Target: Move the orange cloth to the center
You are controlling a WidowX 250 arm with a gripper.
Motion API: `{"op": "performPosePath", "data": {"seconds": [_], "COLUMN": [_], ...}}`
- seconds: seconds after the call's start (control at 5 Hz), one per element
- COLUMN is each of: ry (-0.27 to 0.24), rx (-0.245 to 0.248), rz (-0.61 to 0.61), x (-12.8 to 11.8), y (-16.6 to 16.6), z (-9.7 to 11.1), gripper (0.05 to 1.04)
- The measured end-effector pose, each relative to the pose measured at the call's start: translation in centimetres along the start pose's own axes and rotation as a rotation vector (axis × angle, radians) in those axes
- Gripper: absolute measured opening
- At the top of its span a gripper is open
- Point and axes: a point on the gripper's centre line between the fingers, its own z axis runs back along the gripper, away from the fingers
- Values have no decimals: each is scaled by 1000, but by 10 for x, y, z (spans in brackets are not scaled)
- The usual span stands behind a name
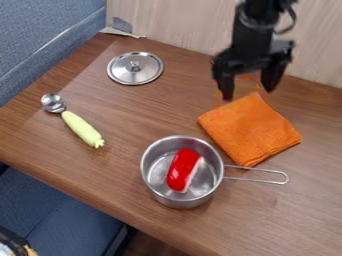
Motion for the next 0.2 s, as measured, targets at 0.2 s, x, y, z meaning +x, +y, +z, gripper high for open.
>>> {"op": "performPosePath", "data": {"seconds": [0.2], "ry": [-53], "rx": [-27], "rz": [12], "x": [1], "y": [13], "z": [15], "gripper": [999]}}
